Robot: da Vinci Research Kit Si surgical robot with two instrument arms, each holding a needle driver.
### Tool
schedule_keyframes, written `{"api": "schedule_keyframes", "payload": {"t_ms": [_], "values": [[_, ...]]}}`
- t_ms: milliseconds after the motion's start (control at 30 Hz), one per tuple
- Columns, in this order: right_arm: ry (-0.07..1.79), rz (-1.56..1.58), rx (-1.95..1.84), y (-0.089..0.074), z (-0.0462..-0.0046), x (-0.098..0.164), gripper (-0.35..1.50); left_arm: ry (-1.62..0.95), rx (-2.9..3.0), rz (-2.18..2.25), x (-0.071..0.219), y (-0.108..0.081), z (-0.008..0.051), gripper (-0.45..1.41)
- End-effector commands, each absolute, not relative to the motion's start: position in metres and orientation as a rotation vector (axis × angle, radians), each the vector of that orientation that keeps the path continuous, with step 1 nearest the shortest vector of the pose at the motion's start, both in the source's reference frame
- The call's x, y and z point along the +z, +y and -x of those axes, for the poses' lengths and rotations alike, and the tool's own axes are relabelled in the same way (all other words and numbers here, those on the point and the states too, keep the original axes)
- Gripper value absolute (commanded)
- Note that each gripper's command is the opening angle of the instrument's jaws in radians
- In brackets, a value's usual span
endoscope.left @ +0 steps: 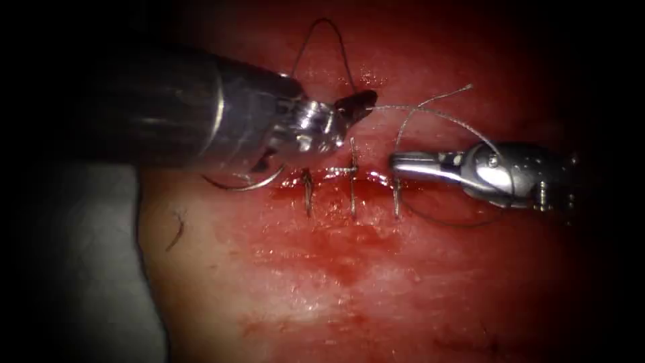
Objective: Wound Closure
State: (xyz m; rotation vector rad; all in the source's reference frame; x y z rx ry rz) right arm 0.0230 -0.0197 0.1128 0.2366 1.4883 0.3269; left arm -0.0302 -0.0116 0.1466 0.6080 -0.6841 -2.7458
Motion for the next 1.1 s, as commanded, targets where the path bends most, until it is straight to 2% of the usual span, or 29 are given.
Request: {"api": "schedule_keyframes", "payload": {"t_ms": [33, 633, 967, 1100], "values": [[1.492, -0.243, 0.328, -0.0208, -0.0237, 0.1132, -0.35, -0.689, -2.747, -0.596, 0.148, -0.0122, 0.0307, -0.45], [1.654, -0.307, 0.534, -0.0172, -0.024, 0.1107, -0.35, -0.677, -2.739, -0.559, 0.1548, -0.0169, 0.0305, -0.45], [1.556, -0.27, 0.809, -0.0178, -0.0242, 0.111, -0.35, -0.675, -2.751, -0.543, 0.1526, -0.0207, 0.0319, -0.45], [1.495, -0.313, 1.026, -0.0176, -0.0242, 0.1118, -0.35, -0.676, -2.757, -0.532, 0.152, -0.0219, 0.0323, -0.45]]}}
